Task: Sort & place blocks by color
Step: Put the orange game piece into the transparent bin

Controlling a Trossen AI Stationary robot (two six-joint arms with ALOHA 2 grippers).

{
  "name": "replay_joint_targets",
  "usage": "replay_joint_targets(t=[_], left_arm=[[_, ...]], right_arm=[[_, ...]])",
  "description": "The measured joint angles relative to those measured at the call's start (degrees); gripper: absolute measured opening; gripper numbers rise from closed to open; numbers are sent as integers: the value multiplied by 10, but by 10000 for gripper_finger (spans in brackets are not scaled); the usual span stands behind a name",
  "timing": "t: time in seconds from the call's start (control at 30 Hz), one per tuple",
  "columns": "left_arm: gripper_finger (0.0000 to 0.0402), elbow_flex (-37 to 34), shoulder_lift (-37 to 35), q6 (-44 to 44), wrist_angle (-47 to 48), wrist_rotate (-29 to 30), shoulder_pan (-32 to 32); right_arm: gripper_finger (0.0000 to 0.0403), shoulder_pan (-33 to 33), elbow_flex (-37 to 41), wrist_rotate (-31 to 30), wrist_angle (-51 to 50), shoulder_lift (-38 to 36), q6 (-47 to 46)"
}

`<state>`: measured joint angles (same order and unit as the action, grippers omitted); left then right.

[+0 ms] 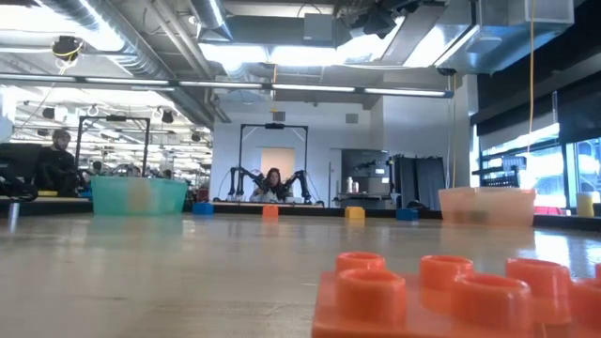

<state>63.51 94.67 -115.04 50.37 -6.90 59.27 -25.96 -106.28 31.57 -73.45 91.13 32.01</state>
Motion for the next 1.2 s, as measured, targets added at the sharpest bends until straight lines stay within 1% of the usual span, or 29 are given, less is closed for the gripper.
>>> replay_joint_targets(t=[0.23, 0.7, 0.83, 0.9, 0.97, 1.2], left_arm=[[155, 0, 0, 1, 0, 3, 0], [158, 0, 0, -3, 2, -5, -5], [148, 0, 0, -3, 2, -19, -9], [144, 0, 0, -2, 1, -6, -10], [145, 0, 0, 0, 3, 4, -10], [170, 0, 0, -3, 10, -16, -15]], right_arm=[[269, 0, 0, 0, 0, 0, 0], [269, 0, 0, 0, 0, 0, 0], [269, 0, 0, 0, 0, 0, 0], [269, 0, 0, 0, 0, 0, 0], [269, 0, 0, 0, 0, 0, 0], [269, 0, 0, 0, 0, 0, 0]])
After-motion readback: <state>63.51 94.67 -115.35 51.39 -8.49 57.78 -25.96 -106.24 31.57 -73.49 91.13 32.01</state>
